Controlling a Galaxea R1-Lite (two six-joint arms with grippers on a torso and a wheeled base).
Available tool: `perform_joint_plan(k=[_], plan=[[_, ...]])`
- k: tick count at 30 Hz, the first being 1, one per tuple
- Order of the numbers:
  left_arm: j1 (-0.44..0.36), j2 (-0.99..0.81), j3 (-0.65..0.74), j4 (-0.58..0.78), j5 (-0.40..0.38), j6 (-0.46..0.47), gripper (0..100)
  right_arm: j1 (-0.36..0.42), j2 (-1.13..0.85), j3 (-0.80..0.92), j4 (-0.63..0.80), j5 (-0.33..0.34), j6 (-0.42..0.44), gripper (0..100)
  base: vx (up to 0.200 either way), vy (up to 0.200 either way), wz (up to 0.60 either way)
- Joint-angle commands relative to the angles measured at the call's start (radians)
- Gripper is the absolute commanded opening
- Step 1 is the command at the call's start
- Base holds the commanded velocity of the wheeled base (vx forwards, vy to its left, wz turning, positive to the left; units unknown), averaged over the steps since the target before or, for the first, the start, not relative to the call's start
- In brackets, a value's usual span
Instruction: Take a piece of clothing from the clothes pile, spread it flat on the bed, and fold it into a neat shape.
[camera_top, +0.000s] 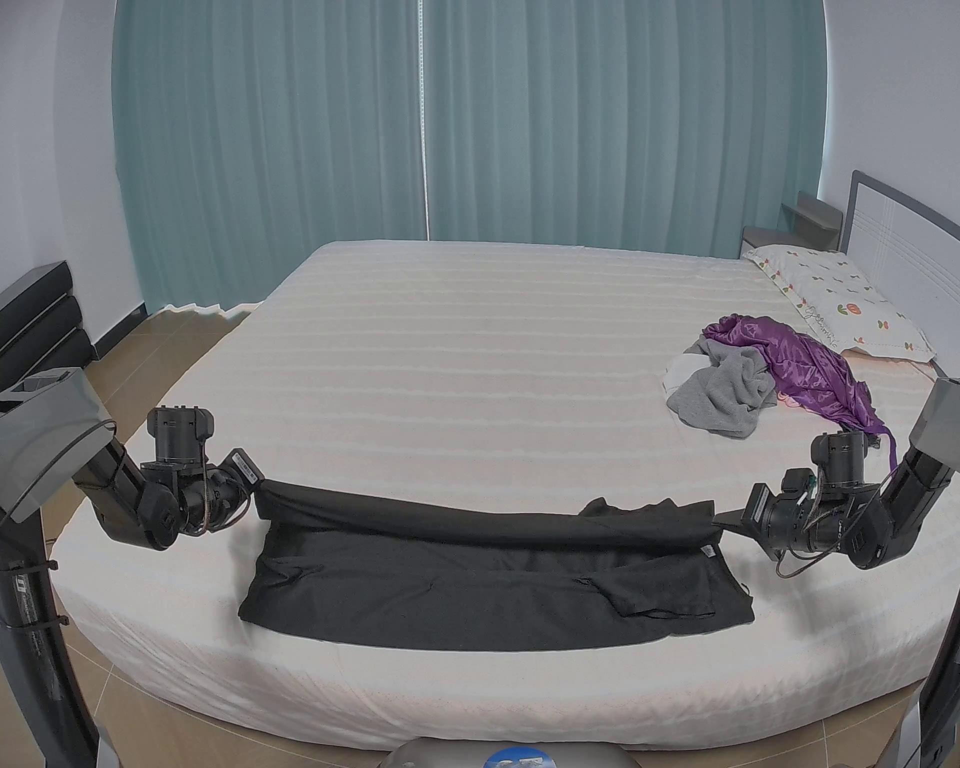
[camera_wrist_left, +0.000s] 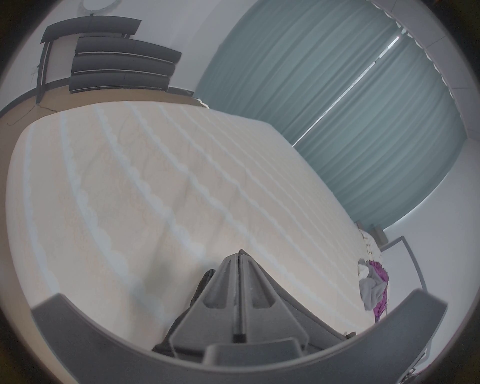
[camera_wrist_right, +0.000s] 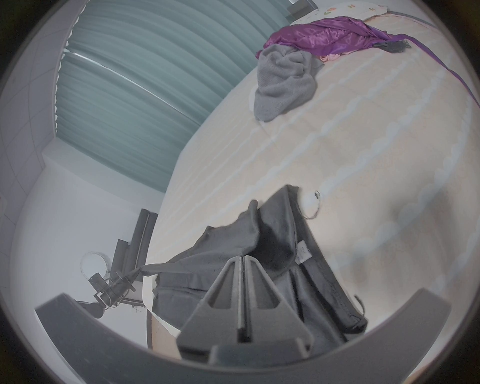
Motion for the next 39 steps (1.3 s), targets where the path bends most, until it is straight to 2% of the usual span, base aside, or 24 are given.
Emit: perform_joint_plan(k=[1, 9, 16, 17, 26, 29, 30, 39], plan=[[0.020, 0.000, -0.026, -0.008, -0.003, -0.009, 0, 0.006, -0.003, -0.004, -0.027, -0.004, 0.022, 0, 0.000, 0.000, 0.00], [0.018, 0.028, -0.124, -0.006, -0.038, -0.030, 0, -0.003, 0.001, -0.078, -0.028, -0.015, 0.058, 0, 0.000, 0.000, 0.00], [0.018, 0.111, -0.276, 0.001, -0.036, -0.063, 0, 0.008, 0.067, -0.225, -0.011, -0.080, 0.093, 0, 0.000, 0.000, 0.00], [0.018, 0.123, -0.295, 0.003, -0.038, -0.063, 0, 0.009, 0.090, -0.273, -0.010, -0.107, 0.094, 0, 0.000, 0.000, 0.00], [0.018, 0.169, -0.368, -0.002, -0.038, -0.064, 0, 0.046, 0.187, -0.484, -0.011, -0.203, 0.093, 0, 0.000, 0.000, 0.00], [0.018, 0.170, -0.376, -0.003, -0.038, -0.066, 0, 0.051, 0.199, -0.509, -0.010, -0.217, 0.093, 0, 0.000, 0.000, 0.00], [0.018, 0.175, -0.394, -0.006, -0.038, -0.089, 0, 0.057, 0.221, -0.549, -0.011, -0.238, 0.093, 0, 0.000, 0.000, 0.00], [0.017, 0.192, -0.402, -0.002, -0.039, -0.109, 0, 0.061, 0.233, -0.564, -0.008, -0.263, 0.087, 0, 0.000, 0.000, 0.00]])
